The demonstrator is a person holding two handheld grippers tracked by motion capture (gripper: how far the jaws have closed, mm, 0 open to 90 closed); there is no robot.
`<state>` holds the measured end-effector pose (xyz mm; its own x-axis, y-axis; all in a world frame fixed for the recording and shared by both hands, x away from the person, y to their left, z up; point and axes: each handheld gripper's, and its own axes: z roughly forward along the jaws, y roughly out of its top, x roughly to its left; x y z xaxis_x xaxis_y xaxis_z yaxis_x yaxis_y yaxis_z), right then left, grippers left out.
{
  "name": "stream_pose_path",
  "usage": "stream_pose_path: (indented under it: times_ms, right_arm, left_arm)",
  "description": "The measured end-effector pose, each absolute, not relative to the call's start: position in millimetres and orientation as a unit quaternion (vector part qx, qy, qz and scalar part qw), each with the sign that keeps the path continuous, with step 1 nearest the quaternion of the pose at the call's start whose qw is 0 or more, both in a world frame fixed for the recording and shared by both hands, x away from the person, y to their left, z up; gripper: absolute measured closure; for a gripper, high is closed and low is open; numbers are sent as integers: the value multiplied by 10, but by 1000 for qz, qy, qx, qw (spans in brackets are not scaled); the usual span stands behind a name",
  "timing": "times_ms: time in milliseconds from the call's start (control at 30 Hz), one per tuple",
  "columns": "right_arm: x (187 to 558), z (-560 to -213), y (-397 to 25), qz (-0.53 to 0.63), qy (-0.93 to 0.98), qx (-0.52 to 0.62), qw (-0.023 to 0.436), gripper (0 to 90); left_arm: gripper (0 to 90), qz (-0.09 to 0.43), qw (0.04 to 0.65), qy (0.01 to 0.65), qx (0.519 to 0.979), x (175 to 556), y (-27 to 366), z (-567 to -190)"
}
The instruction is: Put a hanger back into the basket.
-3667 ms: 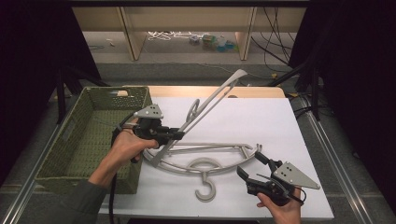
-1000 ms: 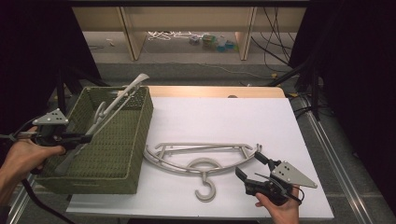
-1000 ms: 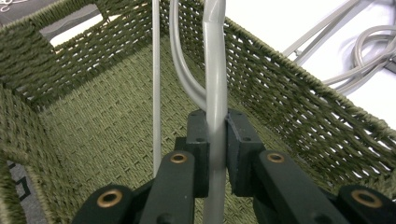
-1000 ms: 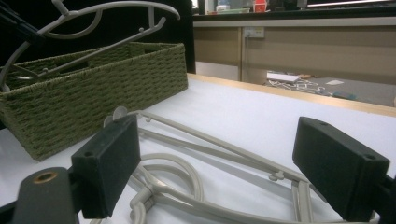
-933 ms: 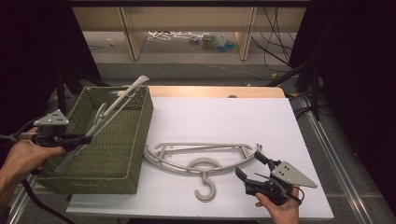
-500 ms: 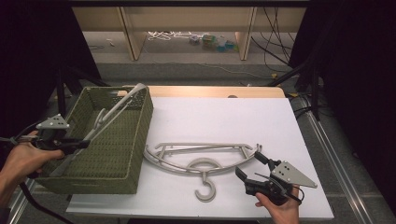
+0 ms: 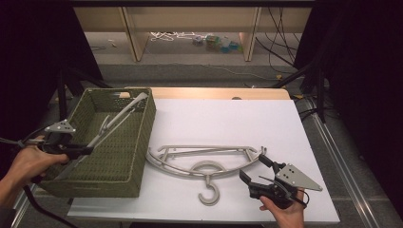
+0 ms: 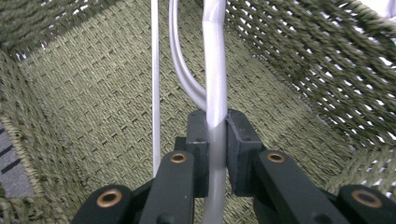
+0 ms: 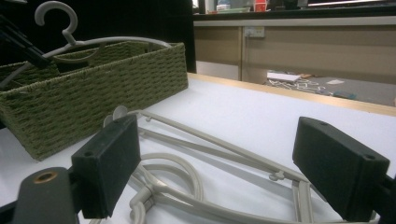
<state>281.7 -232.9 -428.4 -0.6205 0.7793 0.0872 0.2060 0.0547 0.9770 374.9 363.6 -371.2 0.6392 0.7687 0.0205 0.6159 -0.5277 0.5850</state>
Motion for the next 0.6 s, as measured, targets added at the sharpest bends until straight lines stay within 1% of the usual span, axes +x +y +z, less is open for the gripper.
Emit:
stream_pose_path:
  times_ms: [100, 133, 167, 200, 333, 367, 433, 500, 567, 600]
  right_arm:
    - [2829, -4293, -2319, 595, 678, 358, 244, 159]
    - [2829, -4293, -2320, 595, 677, 358, 244, 159]
    - [2830, -4293, -2320, 595, 677, 357, 245, 159]
    - [2829, -4293, -2320, 595, 677, 357, 245, 159]
    - [2817, -4285, -2328, 591, 682, 359, 238, 159]
    - [2818, -4286, -2327, 592, 682, 359, 238, 159]
    - [2821, -4287, -2328, 592, 681, 358, 240, 159]
    - [2829, -4293, -2321, 596, 677, 356, 245, 159]
    - [2828, -4292, -2317, 596, 677, 357, 243, 159]
    - [2824, -4292, -2314, 596, 677, 358, 241, 159]
  left_arm:
    - [809, 141, 264, 409, 862, 3800, 3603, -3782]
    - [809, 142, 269, 415, 857, 3813, 3584, -3815]
    - [809, 130, 249, 414, 866, 3832, 3588, -3812]
    - [808, 124, 244, 408, 871, 3866, 3581, -3847]
    - [807, 119, 241, 421, 866, 3925, 3537, -3985]
    - [807, 117, 223, 411, 876, 3947, 3545, -4010]
    - [806, 119, 228, 418, 872, 3960, 3518, -4035]
    - [805, 112, 213, 404, 883, 3966, 3524, -4010]
    - [803, 113, 219, 411, 878, 3963, 3493, -4037]
    - [802, 114, 212, 401, 884, 3966, 3496, -4030]
